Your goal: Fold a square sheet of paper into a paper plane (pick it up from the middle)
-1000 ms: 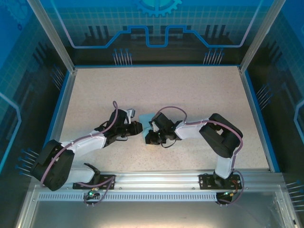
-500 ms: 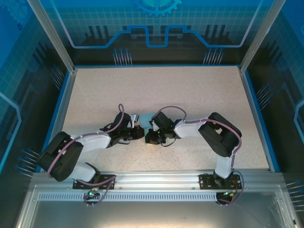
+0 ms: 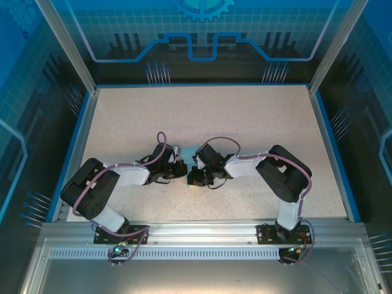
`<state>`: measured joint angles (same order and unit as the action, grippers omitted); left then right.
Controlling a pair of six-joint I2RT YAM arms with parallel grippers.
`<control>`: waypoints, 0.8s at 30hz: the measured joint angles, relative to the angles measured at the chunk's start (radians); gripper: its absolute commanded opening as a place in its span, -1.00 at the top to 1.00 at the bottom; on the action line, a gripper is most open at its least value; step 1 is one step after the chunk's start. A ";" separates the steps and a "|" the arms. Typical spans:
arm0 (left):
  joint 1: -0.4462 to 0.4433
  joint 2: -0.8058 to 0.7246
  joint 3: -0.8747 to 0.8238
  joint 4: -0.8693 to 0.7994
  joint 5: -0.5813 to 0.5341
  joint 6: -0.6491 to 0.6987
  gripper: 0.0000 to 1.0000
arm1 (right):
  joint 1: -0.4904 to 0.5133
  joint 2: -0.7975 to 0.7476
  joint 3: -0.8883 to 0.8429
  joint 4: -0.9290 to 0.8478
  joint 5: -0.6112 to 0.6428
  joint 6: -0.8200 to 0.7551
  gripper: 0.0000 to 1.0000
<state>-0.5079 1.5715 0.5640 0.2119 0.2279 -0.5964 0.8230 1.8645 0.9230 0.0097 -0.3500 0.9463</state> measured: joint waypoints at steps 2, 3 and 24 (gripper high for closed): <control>0.000 0.009 0.003 -0.005 -0.007 0.001 1.00 | 0.000 -0.005 -0.010 0.015 0.000 -0.001 0.81; 0.000 0.014 0.006 -0.005 -0.007 0.002 1.00 | 0.000 -0.008 -0.019 0.028 0.000 -0.003 0.81; 0.000 0.031 0.030 -0.024 -0.006 0.003 1.00 | 0.013 -0.026 -0.033 0.042 0.005 -0.079 0.81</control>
<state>-0.5083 1.6028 0.5941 0.1883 0.2214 -0.5934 0.8356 1.8381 0.8902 0.0521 -0.3450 0.8669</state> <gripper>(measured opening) 0.025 0.093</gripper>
